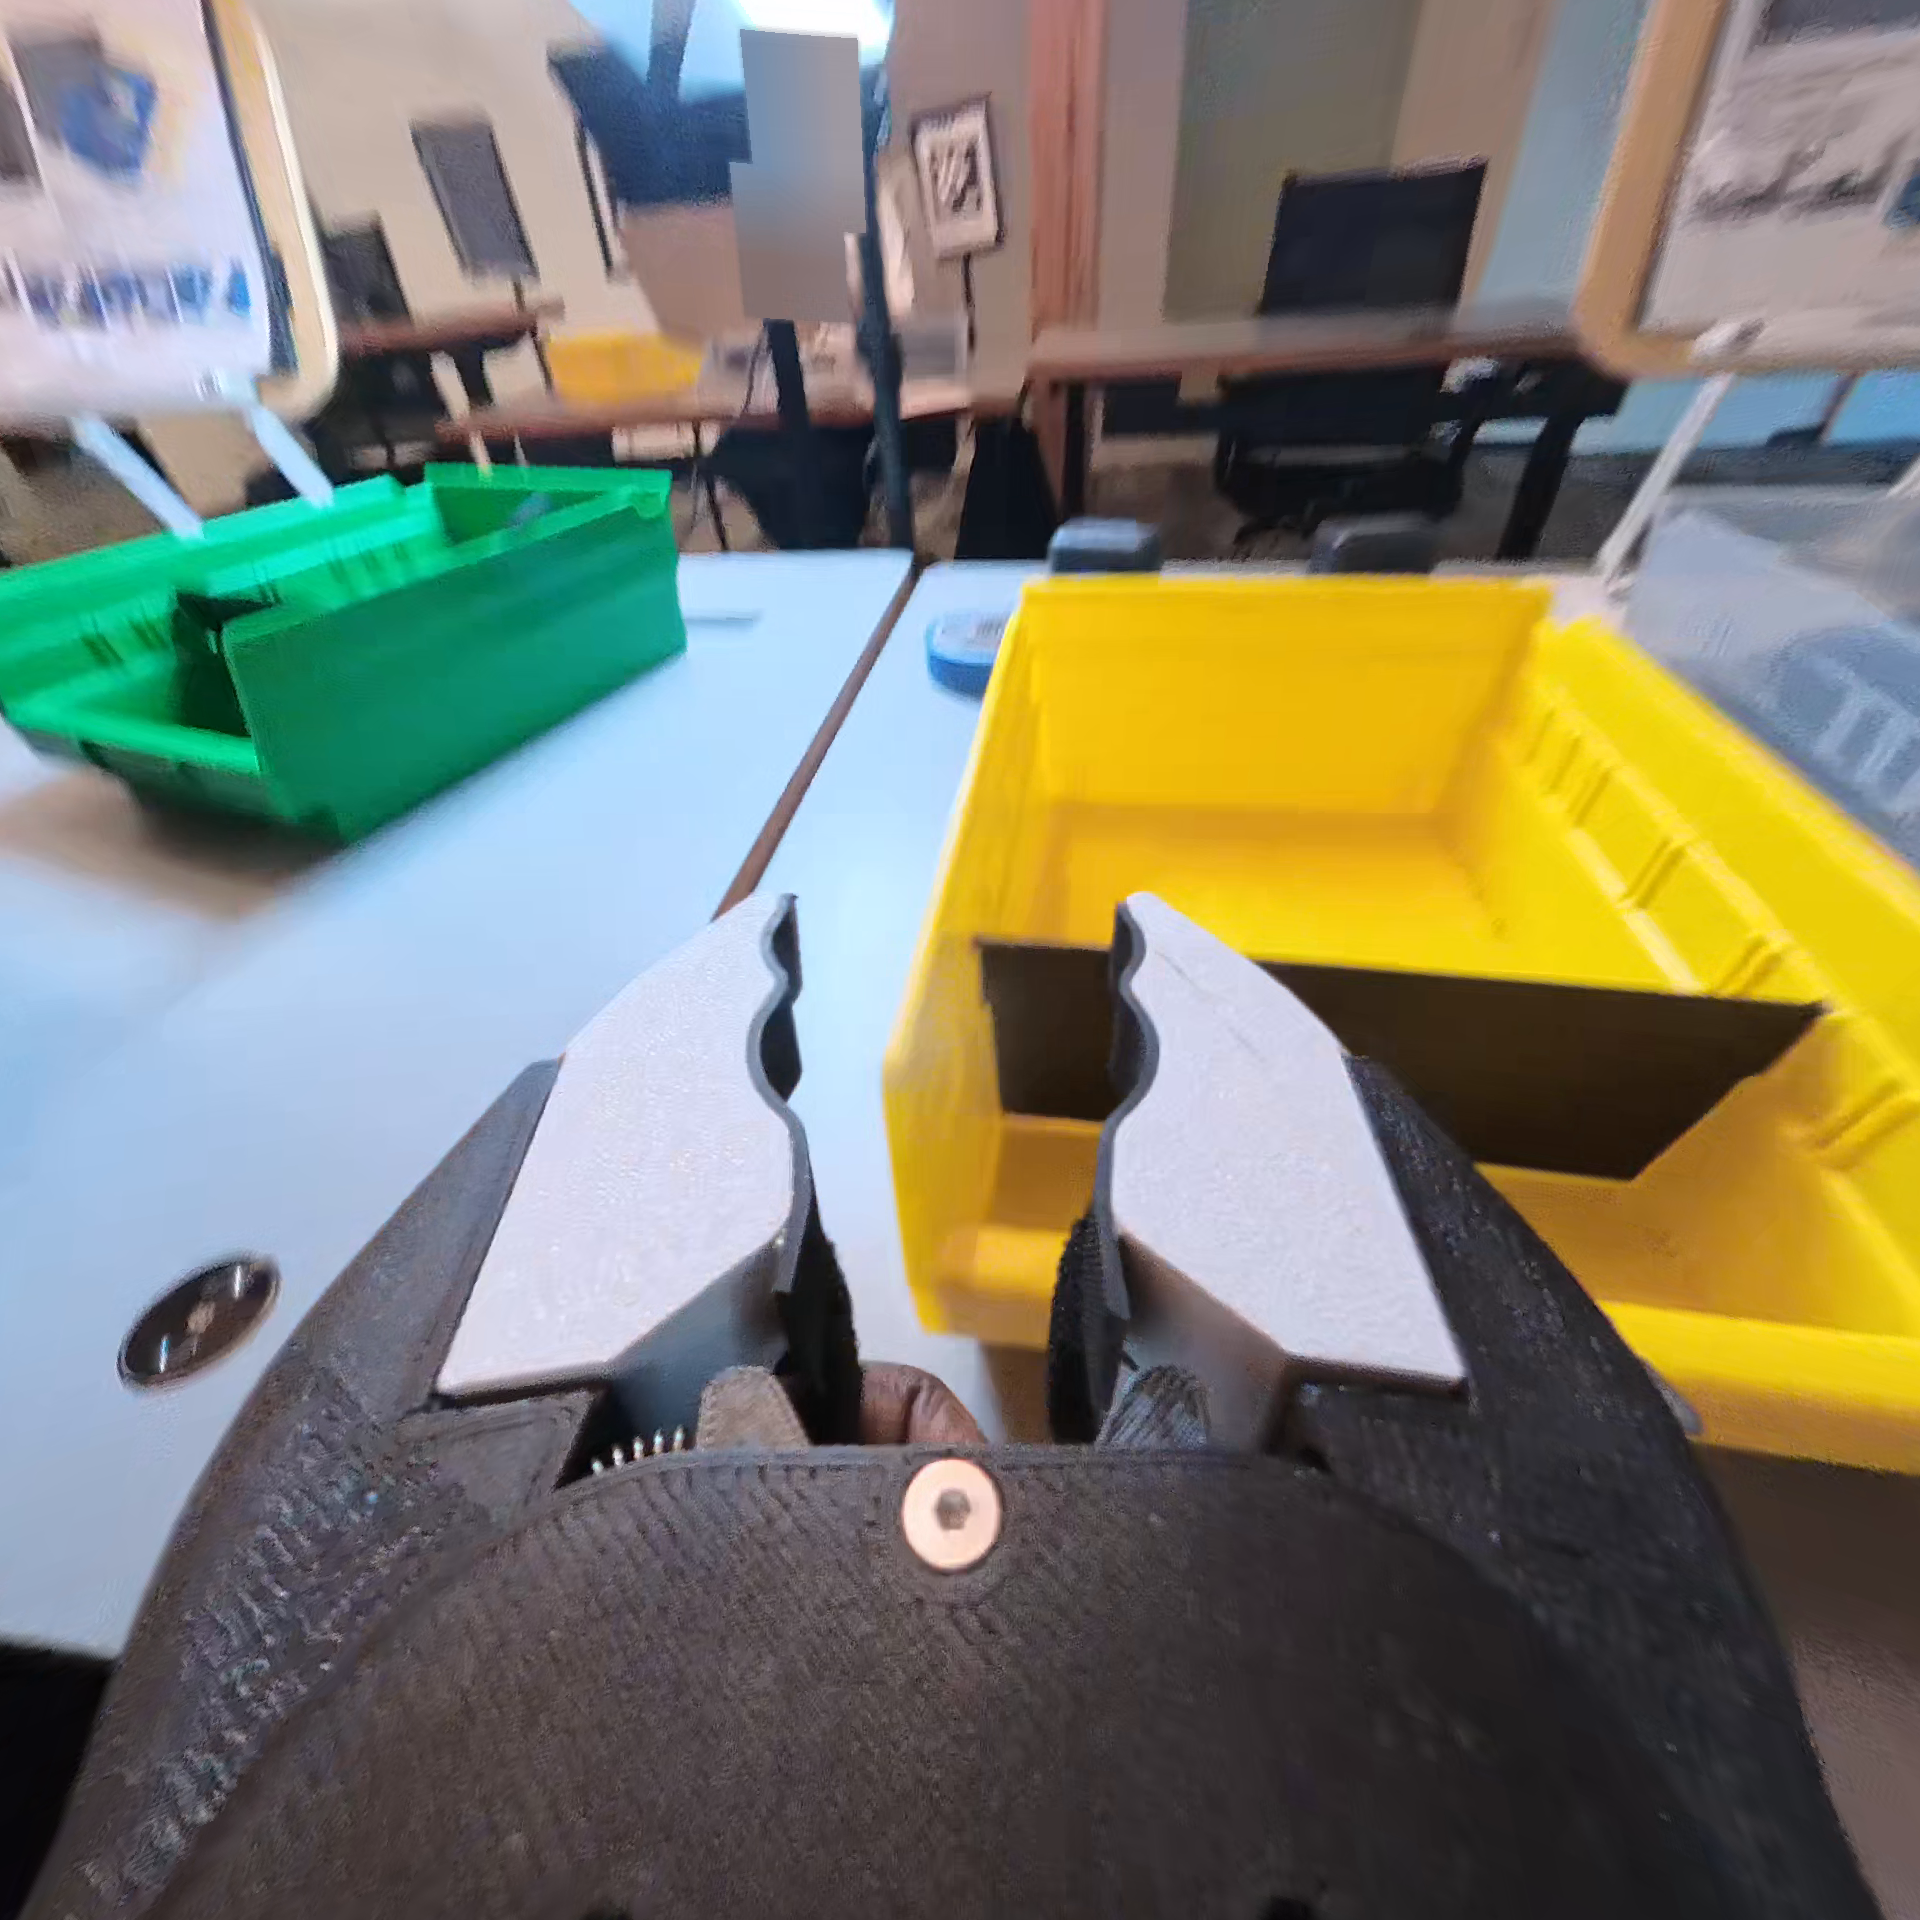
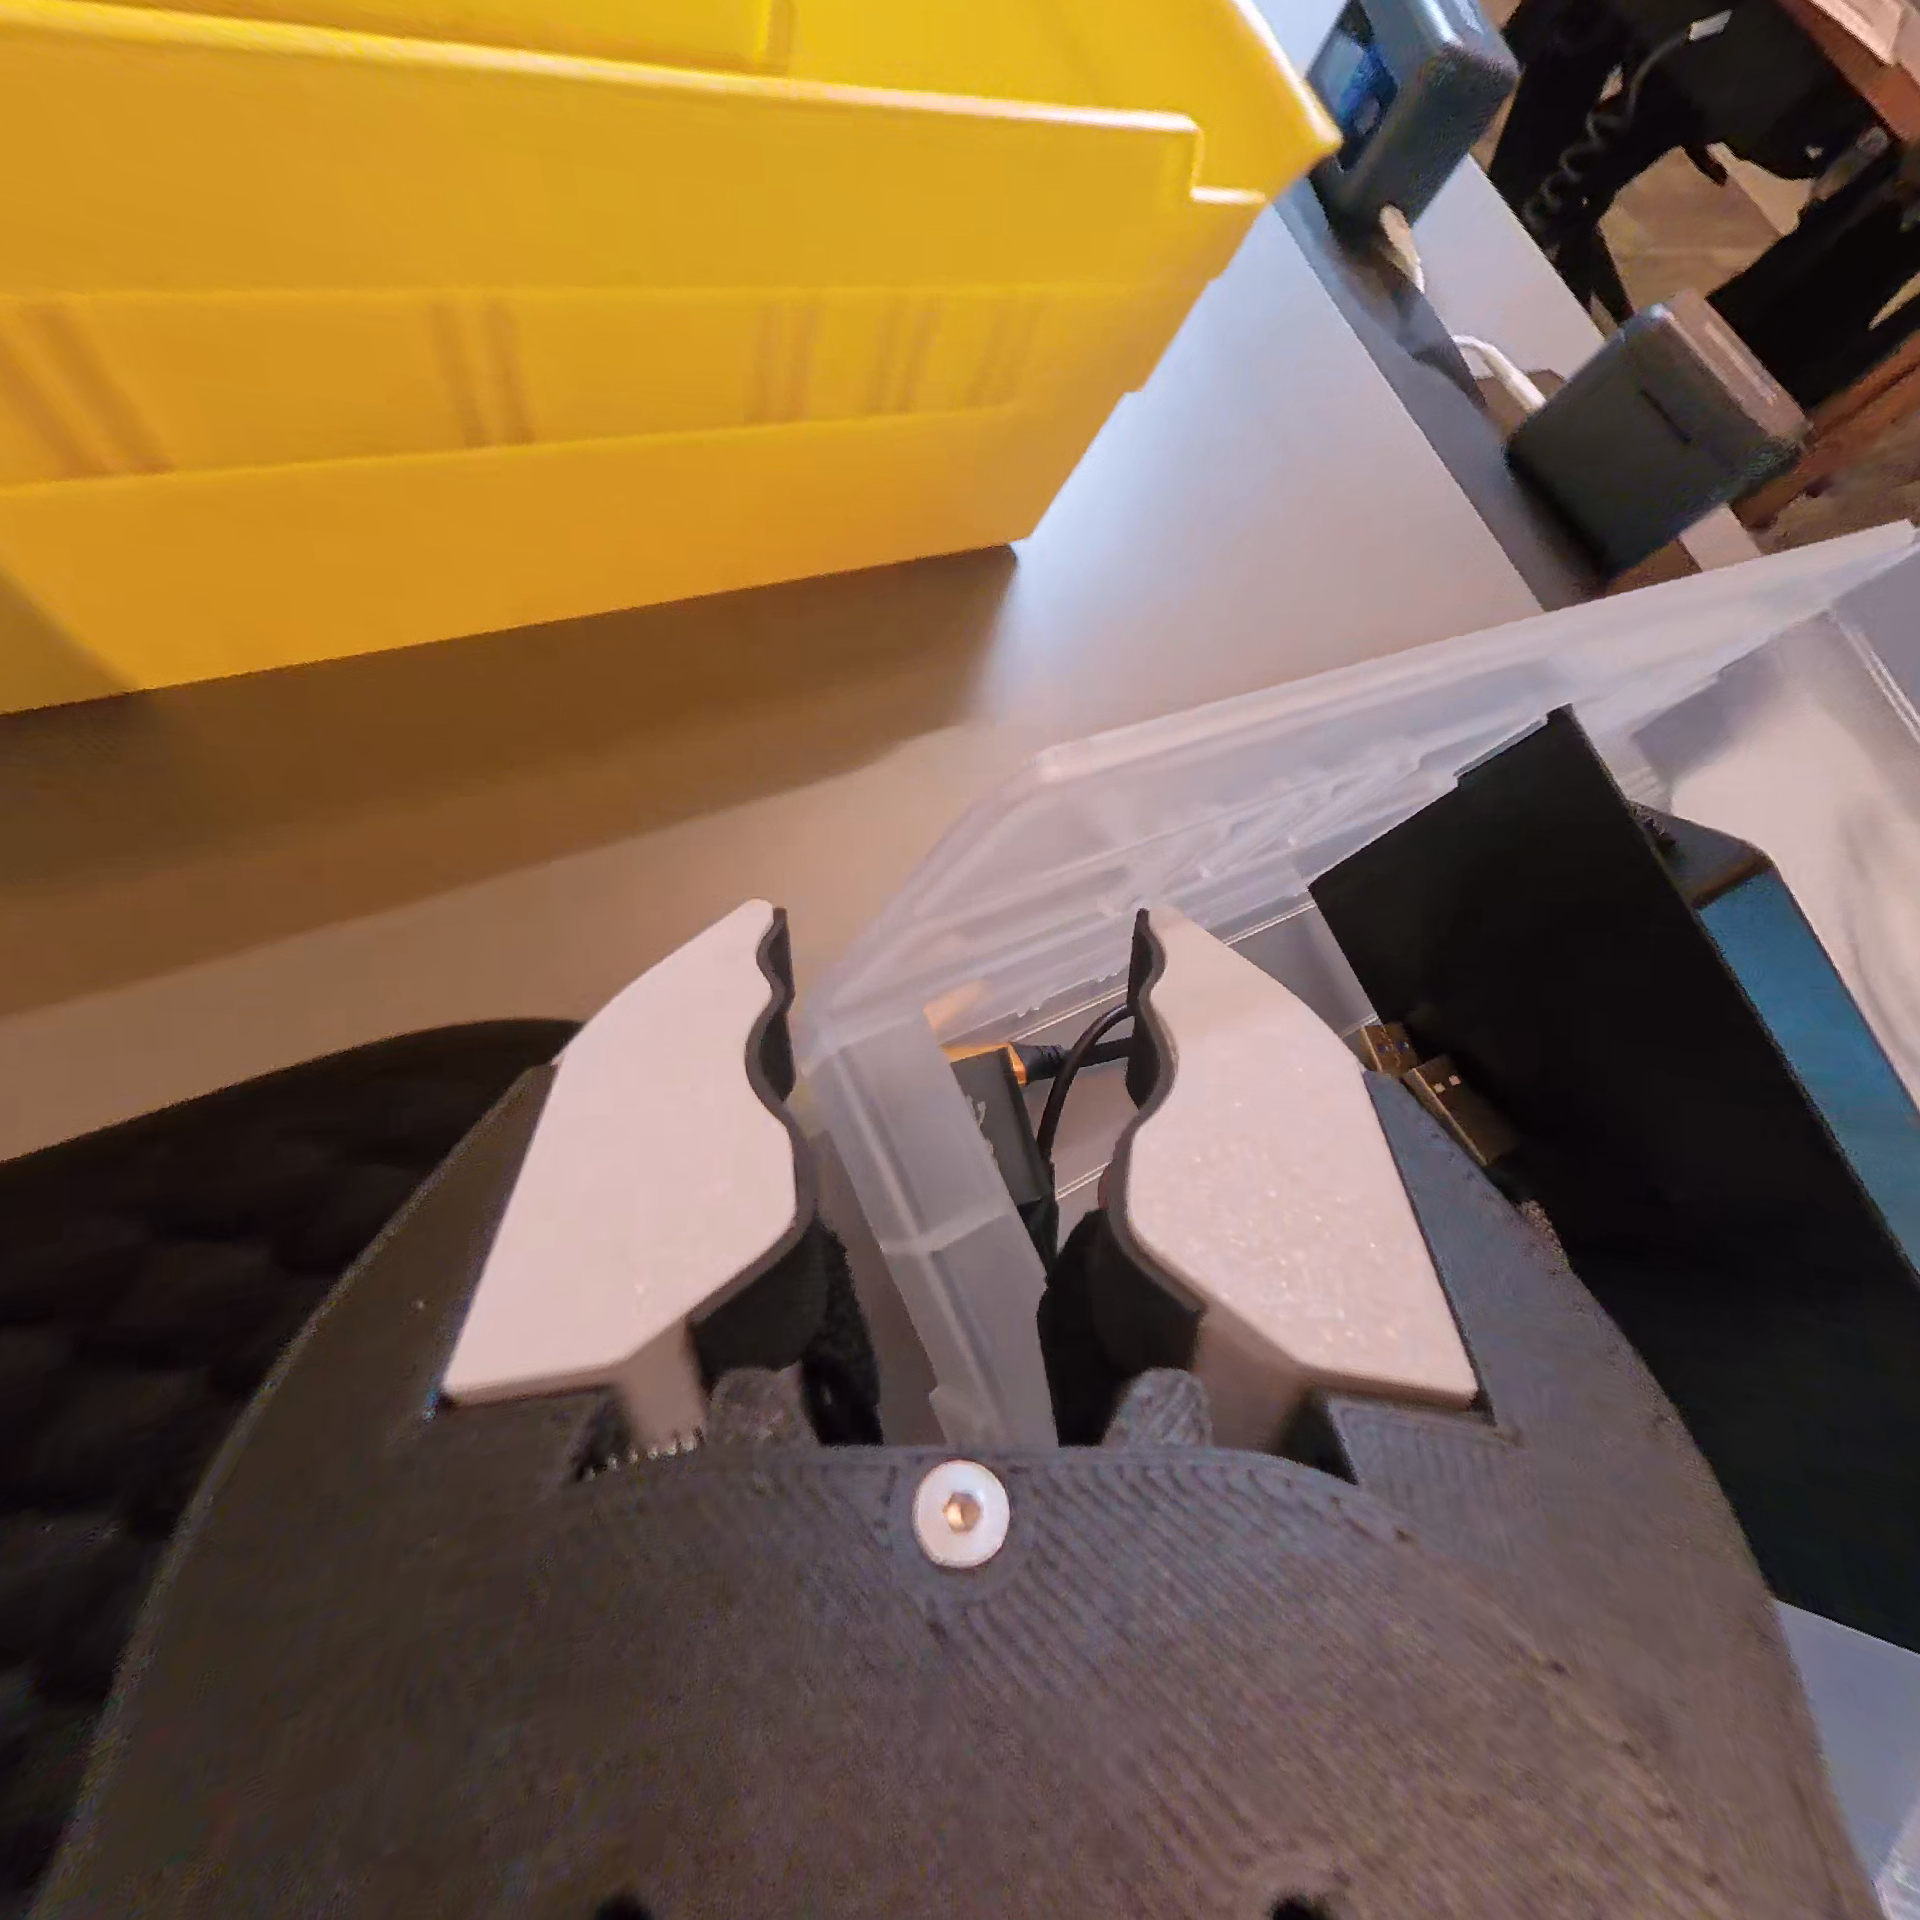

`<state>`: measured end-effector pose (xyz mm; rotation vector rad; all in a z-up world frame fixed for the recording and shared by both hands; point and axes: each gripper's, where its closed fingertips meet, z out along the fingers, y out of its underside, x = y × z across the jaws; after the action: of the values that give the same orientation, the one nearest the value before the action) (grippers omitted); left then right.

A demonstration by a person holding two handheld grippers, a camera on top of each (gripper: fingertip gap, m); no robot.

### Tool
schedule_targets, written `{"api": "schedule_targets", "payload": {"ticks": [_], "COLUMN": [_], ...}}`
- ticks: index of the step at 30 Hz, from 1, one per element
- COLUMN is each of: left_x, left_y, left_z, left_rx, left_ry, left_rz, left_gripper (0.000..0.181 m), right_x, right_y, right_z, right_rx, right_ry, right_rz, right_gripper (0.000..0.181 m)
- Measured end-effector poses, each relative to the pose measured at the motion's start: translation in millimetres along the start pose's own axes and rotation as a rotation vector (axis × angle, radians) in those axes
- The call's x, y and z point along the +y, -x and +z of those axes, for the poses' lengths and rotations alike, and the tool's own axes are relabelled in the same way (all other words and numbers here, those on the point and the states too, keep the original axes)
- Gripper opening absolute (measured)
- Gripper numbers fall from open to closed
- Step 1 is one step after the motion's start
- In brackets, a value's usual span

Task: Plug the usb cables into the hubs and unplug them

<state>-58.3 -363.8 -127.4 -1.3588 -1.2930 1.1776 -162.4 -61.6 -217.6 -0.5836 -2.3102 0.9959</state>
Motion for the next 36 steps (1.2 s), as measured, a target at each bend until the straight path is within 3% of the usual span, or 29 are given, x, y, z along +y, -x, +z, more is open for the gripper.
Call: {"api": "schedule_targets", "payload": {"ticks": [2, 5, 8, 9, 12, 16, 19, 22, 24, 29, 33, 36], "left_x": [22.9, 35.6, 43.5, 46.7, 50.8, 40.2, 50.5, 64.1, 60.8, 17.5, -47.6, -98.5], "left_y": [10.0, 2.2, -9.5, -12.3, -37.2, -30.3, -37.0, -48.7, -42.4, -33.2, -45.0, -79.4], "left_z": [6.4, 14.1, 14.2, 10.2, -6.6, 3.2, 17.3, 25.5, 27.1, 14.3, -11.4, -24.2], "left_rx": [-0.03, 0.011, 0.042, 0.054, 0.207, 0.138, 0.146, 0.151, 0.059, -0.125, -0.19, -0.165], "left_ry": [0.073, 0.111, 0.185, 0.232, 0.339, 0.231, 0.201, 0.243, 0.267, 0.173, -0.077, -0.314], "left_rz": [-0.011, -0.018, -0.001, -0.003, -0.028, 0.01, -0.027, 0.056, 0.116, 0.176, 0.15, 0.067], "left_gripper": [0.062, 0.062, 0.038, 0.026, 0.027, 0.055, 0.054, 0.025, 0.01, 0.005, 0.004, 0.006], "right_x": [-5.5, -13.6, -23.0, -30.5, -51.6, -64.0, -69.3, -59.1, -51.0, -66.9, -101.9, -112.9], "right_y": [3.2, 10.5, 25.0, 28.2, 30.5, 59.2, 91.2, 114.2, 126.2, 110.8, 83.6, 46.1], "right_z": [7.5, 17.8, 14.7, 6.2, -40.1, -89.9, -85.9, -55.1, -38.7, -34.5, -76.7, -124.1], "right_rx": [-0.009, -0.039, -0.131, -0.15, -0.158, -0.234, -0.295, -0.301, -0.333, -0.186, -0.05, 0.109], "right_ry": [-0.003, -0.02, -0.103, -0.177, -0.427, -0.651, -0.56, -0.346, -0.21, -0.238, -0.439, -0.553], "right_rz": [-0.043, -0.115, -0.148, -0.101, 0.111, 0.29, 0.284, 0.2, 0.141, -0.043, -0.115, -0.161], "right_gripper": [0.064, 0.068, 0.072, 0.071, 0.069, 0.076, 0.081, 0.074, 0.059, 0.038, 0.034, 0.029]}}
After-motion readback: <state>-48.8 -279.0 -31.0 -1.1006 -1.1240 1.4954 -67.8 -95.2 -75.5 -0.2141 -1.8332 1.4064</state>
